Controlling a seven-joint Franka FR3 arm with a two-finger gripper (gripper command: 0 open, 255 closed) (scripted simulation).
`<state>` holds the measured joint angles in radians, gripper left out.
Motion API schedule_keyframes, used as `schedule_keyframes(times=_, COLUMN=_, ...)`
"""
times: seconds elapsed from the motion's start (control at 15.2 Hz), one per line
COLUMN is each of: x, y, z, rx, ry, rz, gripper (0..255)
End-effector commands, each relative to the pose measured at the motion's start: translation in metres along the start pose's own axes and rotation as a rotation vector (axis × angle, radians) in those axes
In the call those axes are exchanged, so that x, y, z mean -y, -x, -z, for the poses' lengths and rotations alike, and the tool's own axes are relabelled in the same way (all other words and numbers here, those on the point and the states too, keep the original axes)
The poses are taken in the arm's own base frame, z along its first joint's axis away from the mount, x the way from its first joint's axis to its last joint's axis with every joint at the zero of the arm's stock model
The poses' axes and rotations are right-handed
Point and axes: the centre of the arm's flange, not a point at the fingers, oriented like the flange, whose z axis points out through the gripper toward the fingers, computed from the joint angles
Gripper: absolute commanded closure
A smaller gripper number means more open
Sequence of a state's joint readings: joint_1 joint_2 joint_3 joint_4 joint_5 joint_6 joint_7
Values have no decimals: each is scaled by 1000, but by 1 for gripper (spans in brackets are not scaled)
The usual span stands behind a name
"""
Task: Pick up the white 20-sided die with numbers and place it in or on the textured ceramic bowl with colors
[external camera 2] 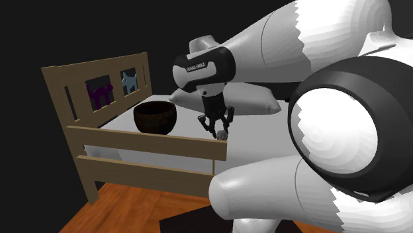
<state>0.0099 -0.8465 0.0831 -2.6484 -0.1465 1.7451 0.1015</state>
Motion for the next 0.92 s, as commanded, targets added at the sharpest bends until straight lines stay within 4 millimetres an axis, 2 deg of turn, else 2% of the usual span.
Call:
schedule_keyframes(times=0.0, x=-2, y=0, z=9, rx=1, ry=-1, rz=0, gripper=255)
schedule_keyframes(times=0.86, x=-17, y=3, z=77, rx=1, ry=-1, rz=0, gripper=255)
